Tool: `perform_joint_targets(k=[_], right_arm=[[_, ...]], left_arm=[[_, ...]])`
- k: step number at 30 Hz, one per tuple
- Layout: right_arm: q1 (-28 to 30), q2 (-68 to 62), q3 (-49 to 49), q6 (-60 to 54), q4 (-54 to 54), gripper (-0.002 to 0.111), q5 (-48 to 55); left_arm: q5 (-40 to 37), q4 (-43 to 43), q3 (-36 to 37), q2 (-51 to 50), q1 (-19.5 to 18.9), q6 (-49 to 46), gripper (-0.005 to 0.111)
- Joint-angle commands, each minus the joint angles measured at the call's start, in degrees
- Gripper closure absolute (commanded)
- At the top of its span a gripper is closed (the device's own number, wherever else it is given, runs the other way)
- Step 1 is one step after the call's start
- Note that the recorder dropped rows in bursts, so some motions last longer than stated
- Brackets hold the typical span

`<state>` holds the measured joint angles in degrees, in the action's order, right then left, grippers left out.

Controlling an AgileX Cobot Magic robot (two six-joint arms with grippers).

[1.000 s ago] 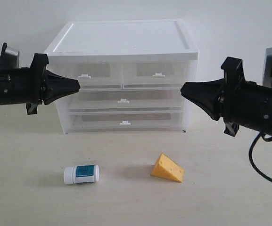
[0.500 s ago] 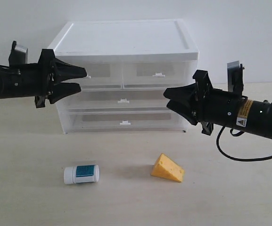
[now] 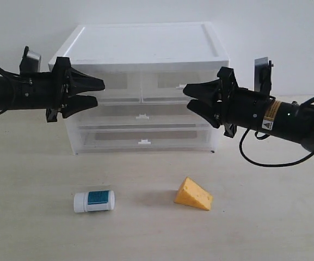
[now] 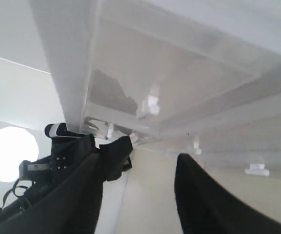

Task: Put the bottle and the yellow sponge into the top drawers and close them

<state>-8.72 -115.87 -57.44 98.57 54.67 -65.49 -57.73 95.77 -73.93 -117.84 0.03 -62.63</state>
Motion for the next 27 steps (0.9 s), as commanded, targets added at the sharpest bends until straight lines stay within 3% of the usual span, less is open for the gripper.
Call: perform_joint_targets(k=[1,20,22,26,27], right_arm=[[0.2,-1.4,-2.3,0.9,-1.7,0.066,-0.5],[0.1,-8.1,-11.3,3.4,-3.5,0.067,-2.0],[0.1,-8.1,-11.3,3.1,-3.5,0.074,-2.0],[0.1,-8.1,-11.3,1.8,-3.3,0.108,-2.7],[0.1,-8.1,-11.2,1.8,-3.3,0.108,-3.2]], left_arm=[[4.0,3.3,-1.1,-0.6,0.0,-0.5,0.053],[4.5,3.8,-1.1,-0.6,0.0,-1.3,0.053],[4.5,3.8,-1.1,-0.6,0.0,-1.3,0.053],[4.9,3.8,-1.1,-0.6,0.0,-1.5,0.053],[5.2,3.6,-1.1,-0.6,0.0,-1.5,0.053]])
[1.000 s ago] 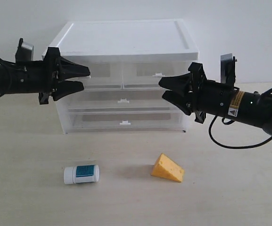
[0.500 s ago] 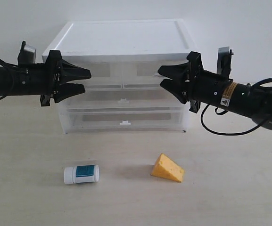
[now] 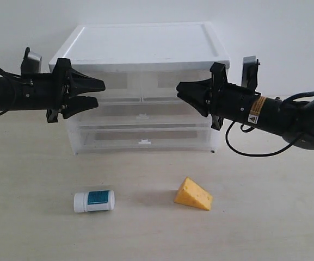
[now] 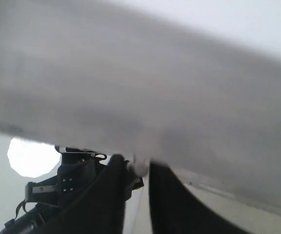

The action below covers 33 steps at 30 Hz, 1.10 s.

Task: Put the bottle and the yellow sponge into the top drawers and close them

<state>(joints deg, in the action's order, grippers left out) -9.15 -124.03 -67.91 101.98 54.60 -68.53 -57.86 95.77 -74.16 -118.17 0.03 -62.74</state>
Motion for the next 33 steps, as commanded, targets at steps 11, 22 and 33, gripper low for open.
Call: perform_joint_targets(k=[11,22,33], right_arm=[[0.6,0.4,3.6,-0.6,-0.8,0.108,-1.4],[0.6,7.4,15.2,-7.3,0.9,0.108,-1.4],[0.6,10.2,12.8,-1.2,0.1,0.08,-1.4]], left_arm=[[5.9,3.1,-1.5,-0.3,0.0,-1.4,0.053],[5.9,3.0,-2.0,-0.3,0.0,-1.4,0.053],[5.6,2.6,-2.0,-0.3,0.0,-1.4,0.053]])
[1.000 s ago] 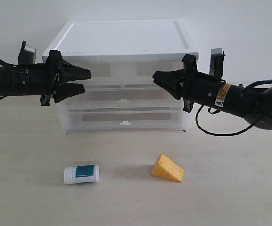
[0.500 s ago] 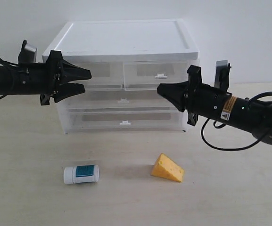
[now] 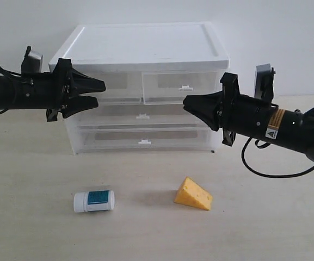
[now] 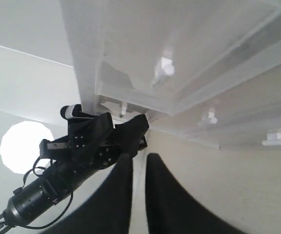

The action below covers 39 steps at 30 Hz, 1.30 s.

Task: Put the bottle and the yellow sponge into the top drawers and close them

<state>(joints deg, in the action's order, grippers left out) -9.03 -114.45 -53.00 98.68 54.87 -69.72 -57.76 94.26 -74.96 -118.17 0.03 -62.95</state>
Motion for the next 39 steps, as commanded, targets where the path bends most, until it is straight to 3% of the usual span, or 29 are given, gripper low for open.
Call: perform_joint_targets(k=[1,3,13,20,22,26,29,39], right_arm=[[0.4,0.6,-2.6,2.6,-0.3,0.073,0.0],[0.4,0.6,-4.1,4.2,0.6,0.061,2.2],[0.4,0.1,-7.4,6.1,0.7,0.064,8.5],[0.4,-6.1,-11.9,4.5,-1.3,0.064,3.8],[0.4,-6.1,-11.9,3.5,-1.8,0.068,3.5],[0.4,-6.1,-11.9,2.1,-2.6,0.096,3.0],[0.4,-6.1,-11.9,1.7,-2.6,0.108,1.9],[0.4,-6.1,-11.7,1.4,-0.8,0.108,-0.2]], left_arm=[[5.5,4.1,-1.2,-0.3,0.0,-1.1,0.053],[5.5,4.1,-1.2,-0.3,0.0,-1.1,0.053],[5.8,4.4,-1.2,-0.3,0.0,-1.1,0.053],[5.7,4.0,-1.2,-0.3,0.0,-1.1,0.053],[5.8,4.0,-1.2,-0.3,0.0,-1.1,0.053],[5.9,4.0,-1.2,-0.3,0.0,-1.3,0.053],[6.0,4.0,-1.2,-0.3,0.0,-1.3,0.053],[6.4,3.8,-1.2,-0.3,0.0,-1.3,0.053]])
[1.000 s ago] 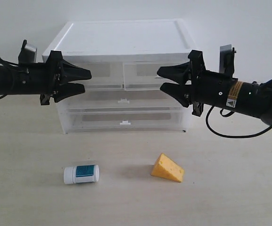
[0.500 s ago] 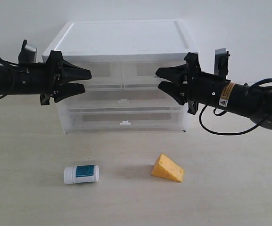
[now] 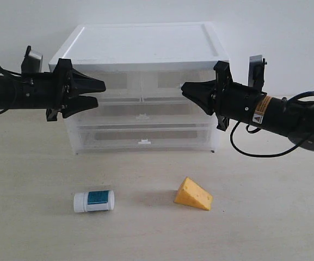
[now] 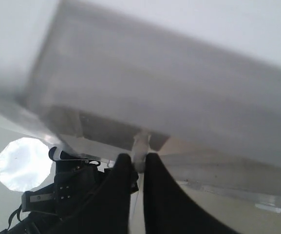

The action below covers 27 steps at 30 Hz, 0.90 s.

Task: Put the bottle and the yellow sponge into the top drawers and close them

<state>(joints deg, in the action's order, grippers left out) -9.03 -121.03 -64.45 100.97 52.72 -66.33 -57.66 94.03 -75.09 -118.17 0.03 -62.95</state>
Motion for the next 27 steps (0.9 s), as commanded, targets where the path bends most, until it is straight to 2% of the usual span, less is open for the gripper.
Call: perform_joint_targets(k=[1,15,27], right_arm=[[0.4,0.5,-0.3,-0.7,1.6,0.108,-3.6],[0.4,0.5,0.0,1.1,5.0,0.108,-3.6],[0.4,4.5,6.9,-2.1,4.3,0.108,-3.6]], left_arm=[[6.3,4.0,-1.1,-0.3,0.0,-1.3,0.053],[7.4,3.8,-1.1,-0.3,0.0,-1.5,0.053],[7.4,2.9,-1.1,-0.3,0.0,-1.7,0.053]])
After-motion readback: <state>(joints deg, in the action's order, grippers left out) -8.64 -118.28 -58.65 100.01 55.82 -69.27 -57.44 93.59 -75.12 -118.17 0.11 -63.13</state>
